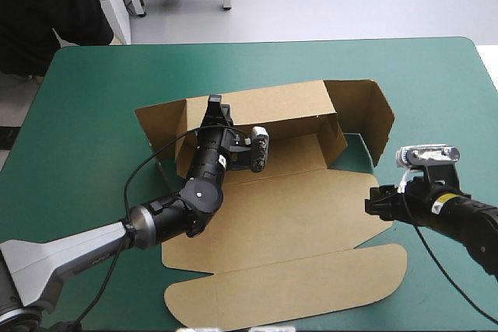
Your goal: Fold the box
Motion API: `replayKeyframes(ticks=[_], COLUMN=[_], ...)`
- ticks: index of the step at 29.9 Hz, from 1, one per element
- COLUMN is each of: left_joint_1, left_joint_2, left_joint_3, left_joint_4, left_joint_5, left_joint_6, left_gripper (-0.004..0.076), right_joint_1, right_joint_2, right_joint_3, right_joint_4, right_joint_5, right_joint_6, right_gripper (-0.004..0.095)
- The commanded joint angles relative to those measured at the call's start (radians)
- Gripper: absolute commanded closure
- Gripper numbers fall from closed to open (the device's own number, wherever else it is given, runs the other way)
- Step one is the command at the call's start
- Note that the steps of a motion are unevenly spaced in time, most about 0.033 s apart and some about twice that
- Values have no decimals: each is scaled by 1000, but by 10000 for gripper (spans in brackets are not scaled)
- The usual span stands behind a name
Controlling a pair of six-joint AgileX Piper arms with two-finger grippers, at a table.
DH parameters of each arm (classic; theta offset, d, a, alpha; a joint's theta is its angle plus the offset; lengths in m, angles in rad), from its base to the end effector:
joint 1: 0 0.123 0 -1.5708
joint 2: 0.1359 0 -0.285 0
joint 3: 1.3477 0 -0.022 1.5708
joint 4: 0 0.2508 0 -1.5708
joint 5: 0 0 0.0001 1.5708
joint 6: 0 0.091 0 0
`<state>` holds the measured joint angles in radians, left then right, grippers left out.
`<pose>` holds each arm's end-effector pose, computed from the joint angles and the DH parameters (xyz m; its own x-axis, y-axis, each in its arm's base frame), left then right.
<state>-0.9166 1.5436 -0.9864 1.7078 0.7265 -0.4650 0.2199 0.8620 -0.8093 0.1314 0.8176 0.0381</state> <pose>0.2477 -0.2244 0.2889 0.1544 0.9869 -0.0458 0.2617 0.0039 0.9651 0.1541 0.0434 0.3294 -0.7161 -0.0296 -0.6973 -0.1935 0.9684 0.1576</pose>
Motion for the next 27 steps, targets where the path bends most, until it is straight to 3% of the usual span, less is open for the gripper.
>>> replayKeyframes(ticks=[1, 3, 9, 15, 17, 23, 27], left_joint_1=[-8, -8, -8, -8, -8, -8, -8], left_joint_2=[-40, -40, -40, -40, -40, -40, -40], left_joint_3=[-21, -21, -21, -21, -21, -21, -21], left_joint_4=[94, 94, 94, 94, 94, 94, 94], left_joint_5=[42, 52, 53, 53, 53, 53, 55], left_joint_6=[-7, -7, -7, -7, -7, -7, -7], left_gripper=[734, 734, 734, 734, 734, 734, 734], right_joint_1=[-5, -5, -5, -47, -86, -237, -255], right_joint_2=[82, 140, 325, 523, 585, 784, 907], right_joint_3=[-123, -183, -422, -746, -850, -1134, -1258], right_joint_4=[-131, -179, -178, -167, -121, 166, 196], right_joint_5=[-2, 15, 29, 144, 176, 289, 313], right_joint_6=[91, 116, 66, 36, 1, -120, -120], right_gripper=[194, 194, 194, 194, 194, 194, 194])
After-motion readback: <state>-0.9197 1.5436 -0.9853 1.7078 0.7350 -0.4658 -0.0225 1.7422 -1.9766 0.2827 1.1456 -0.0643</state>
